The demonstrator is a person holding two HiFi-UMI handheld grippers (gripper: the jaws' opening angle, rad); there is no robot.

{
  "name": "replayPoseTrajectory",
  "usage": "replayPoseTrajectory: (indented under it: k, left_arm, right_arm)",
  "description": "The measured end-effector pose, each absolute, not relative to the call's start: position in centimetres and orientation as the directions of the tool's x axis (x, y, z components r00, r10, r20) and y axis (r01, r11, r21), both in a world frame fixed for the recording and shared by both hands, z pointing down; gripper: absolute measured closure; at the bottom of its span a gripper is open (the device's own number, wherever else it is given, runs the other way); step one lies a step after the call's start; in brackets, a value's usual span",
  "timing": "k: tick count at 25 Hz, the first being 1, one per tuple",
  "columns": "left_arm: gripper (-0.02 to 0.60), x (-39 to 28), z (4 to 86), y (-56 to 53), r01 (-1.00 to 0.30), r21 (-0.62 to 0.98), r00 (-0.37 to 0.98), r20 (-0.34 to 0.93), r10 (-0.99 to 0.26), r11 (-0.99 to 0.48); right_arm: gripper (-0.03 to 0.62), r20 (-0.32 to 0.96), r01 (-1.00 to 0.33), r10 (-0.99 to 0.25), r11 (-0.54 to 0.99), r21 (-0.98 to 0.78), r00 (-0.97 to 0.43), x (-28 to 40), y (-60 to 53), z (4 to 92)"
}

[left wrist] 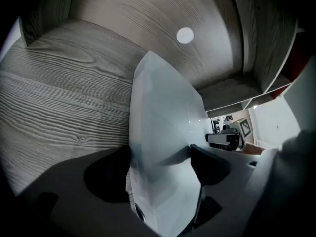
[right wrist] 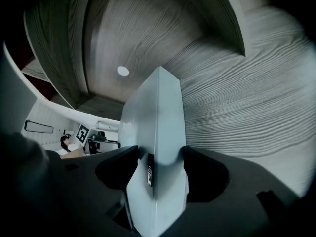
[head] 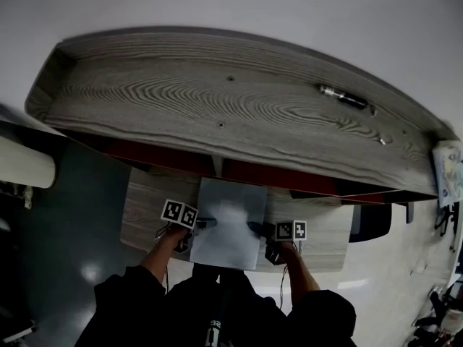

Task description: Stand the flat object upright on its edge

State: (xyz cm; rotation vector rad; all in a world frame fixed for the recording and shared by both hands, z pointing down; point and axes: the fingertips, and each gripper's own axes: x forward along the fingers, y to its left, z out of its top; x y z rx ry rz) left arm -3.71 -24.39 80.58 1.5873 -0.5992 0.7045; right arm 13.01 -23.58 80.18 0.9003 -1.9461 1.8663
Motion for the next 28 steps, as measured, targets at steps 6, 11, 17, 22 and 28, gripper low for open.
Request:
replayPoseTrajectory:
  k: [6, 11, 17, 22, 28]
  left_arm:
    - [0.207, -3.8, 80.0, -24.5, -0.731, 0.667, 0.677, 0.736, -0.028, -0.142]
    - [0.207, -4.1, 78.8, -24.3, -0.717, 0.677, 0.692, 0.72, -0.052, -0.168]
    - [0.207, -4.4, 76.7, -24.6, -0.708, 0.665, 0.698, 0.71, -0.093, -0.237]
    - [0.207, -4.5, 74.8, -25.0, -0.704, 0.643, 0.7, 0.701, -0.14, -0.302]
    - [0.207, -4.5, 72.5, -25.4, -0.7, 0.596, 0.696, 0.692, -0.191, -0.393]
  right_arm:
    - [0.333, 0.623, -0.635, -0.262, -0.048, -0.771, -0.737, 13.0, -23.6, 79.7]
    - [0.333, 0.623, -0.647, -0.253, 0.013, -0.763, -0.74, 12.8, -23.6, 78.6]
    - [0.333, 0.613, -0.651, -0.263, 0.088, -0.754, -0.745, 12.2, -23.9, 76.2]
    - [0.333, 0.601, -0.653, -0.289, 0.135, -0.745, -0.745, 12.1, -24.0, 74.3]
    - [0.333, 0.586, -0.657, -0.318, 0.203, -0.726, -0.745, 11.9, -23.8, 72.1]
